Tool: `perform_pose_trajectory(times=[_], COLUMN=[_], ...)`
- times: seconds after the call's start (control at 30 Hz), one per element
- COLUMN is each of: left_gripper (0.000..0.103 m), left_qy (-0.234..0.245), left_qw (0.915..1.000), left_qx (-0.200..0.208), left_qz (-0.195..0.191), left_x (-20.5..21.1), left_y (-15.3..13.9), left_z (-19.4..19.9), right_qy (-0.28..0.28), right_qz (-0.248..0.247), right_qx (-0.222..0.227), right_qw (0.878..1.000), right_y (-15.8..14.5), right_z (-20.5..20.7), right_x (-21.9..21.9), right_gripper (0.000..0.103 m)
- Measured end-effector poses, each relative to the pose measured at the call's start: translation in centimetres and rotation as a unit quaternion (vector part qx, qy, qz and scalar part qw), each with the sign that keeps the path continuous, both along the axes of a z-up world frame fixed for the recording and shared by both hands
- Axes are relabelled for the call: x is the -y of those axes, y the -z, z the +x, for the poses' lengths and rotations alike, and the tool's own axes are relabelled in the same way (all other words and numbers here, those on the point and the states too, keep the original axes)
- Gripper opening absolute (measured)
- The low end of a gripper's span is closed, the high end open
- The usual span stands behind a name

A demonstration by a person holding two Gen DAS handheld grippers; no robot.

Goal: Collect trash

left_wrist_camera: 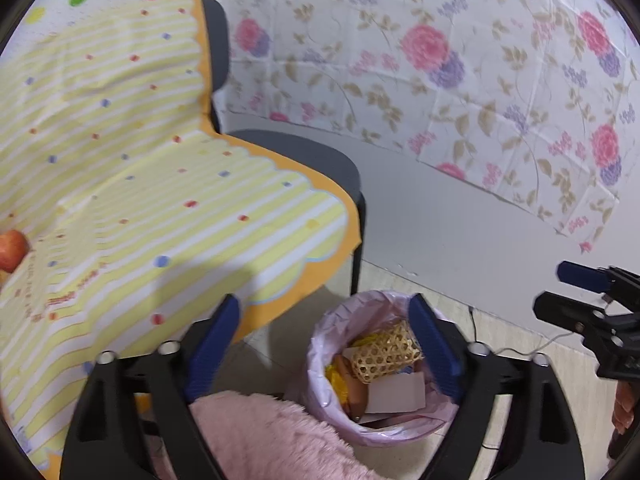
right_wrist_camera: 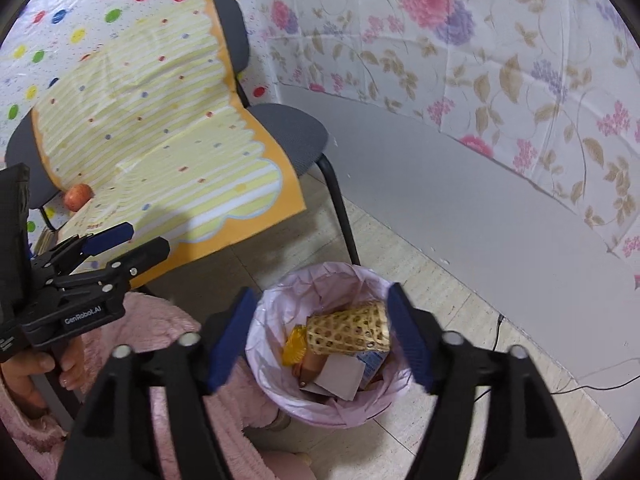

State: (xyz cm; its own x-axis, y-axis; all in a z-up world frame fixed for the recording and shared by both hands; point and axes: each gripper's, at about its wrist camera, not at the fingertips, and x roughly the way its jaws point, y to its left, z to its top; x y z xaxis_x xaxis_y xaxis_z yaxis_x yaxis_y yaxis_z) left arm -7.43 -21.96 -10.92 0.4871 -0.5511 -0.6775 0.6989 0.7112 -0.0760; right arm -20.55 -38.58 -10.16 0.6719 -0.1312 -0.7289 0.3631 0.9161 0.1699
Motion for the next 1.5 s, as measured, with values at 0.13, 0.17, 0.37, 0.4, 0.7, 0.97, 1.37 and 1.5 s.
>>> perform_pose_trajectory(times=[0.13,0.17,0.37,0.4,0.7,0.97,1.37,1.5], left_gripper=[0.091,0.092,0.094,0.095,0.096,0.096,0.096,0.096], left_qy=[-0.025,-0.033,-0.085,-0.089,-0.197,-0.266,-0.318,-0.327], left_qw=[0.9995,0.9992,0.9958,0.9957,0.9793,0.9622,0.9448,0.9421], left_qx=[0.017,0.021,0.031,0.020,0.038,0.042,0.033,0.025], left_qz=[0.003,0.003,0.010,0.015,0.023,0.039,0.072,0.071], left_x=[-1.9,-2.5,-6.2,-6.8,-13.1,-18.0,-21.9,-22.4], left_y=[-2.0,-2.5,-5.3,-5.6,-7.9,-9.5,-10.1,-9.9], left_z=[-0.7,-0.9,-0.9,-0.6,0.6,1.0,0.5,0.8], right_qy=[-0.003,-0.006,-0.023,-0.027,-0.097,-0.150,-0.176,-0.179], right_qz=[-0.021,-0.024,-0.026,-0.033,-0.078,-0.092,-0.089,-0.086], right_qx=[0.022,0.031,0.059,0.063,0.082,0.089,0.075,0.073], right_qw=[1.000,0.999,0.998,0.997,0.989,0.980,0.977,0.977], right_y=[-2.2,-2.8,-5.5,-5.9,-9.0,-10.5,-10.6,-10.4], right_z=[-0.4,-0.4,0.8,1.1,5.1,8.3,10.4,10.7], right_x=[-1.5,-1.8,-3.6,-4.0,-9.1,-13.0,-16.0,-16.3], right_gripper=[0.098,0.098,0.098,0.098,0.098,0.098,0.098,0.098])
